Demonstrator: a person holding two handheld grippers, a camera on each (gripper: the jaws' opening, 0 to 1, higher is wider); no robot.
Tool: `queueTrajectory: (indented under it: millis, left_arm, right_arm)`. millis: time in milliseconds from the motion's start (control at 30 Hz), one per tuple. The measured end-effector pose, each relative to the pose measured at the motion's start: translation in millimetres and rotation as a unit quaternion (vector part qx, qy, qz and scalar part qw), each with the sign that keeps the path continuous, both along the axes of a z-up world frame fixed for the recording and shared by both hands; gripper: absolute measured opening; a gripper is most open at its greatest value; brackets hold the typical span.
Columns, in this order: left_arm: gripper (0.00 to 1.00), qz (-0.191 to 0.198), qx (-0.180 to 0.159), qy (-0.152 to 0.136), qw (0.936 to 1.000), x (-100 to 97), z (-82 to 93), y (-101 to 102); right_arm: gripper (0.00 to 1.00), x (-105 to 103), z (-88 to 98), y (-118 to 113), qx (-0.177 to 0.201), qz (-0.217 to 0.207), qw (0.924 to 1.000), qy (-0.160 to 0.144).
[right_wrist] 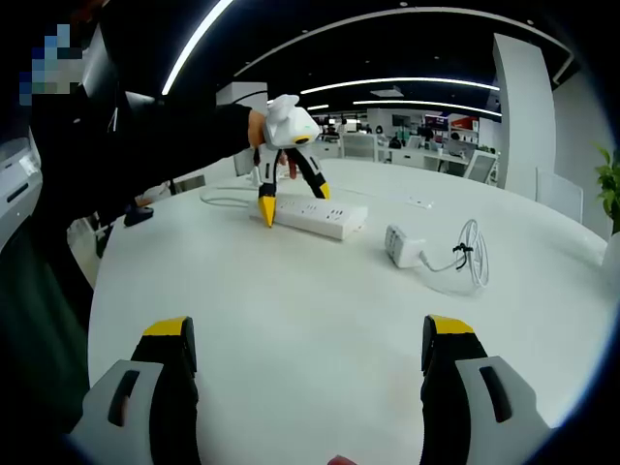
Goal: Straighten the power strip on the desk, plug the charger into it
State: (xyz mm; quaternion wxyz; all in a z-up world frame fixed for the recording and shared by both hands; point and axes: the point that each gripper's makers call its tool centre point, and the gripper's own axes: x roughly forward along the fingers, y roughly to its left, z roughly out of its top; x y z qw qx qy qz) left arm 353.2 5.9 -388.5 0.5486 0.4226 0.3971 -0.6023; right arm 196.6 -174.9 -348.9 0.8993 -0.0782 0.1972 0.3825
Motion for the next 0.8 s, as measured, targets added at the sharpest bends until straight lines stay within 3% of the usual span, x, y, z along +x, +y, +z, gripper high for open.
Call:
queueTrajectory:
  millis: [800]
  left_arm:
    - [0.75,-0.046,0.025,-0.005,0.9986,3.1,0.6,1.2]
  right_arm:
    - [0.97,-1.3,-2.7,-1.2,-0.002,-0.001,1.0000,0.004]
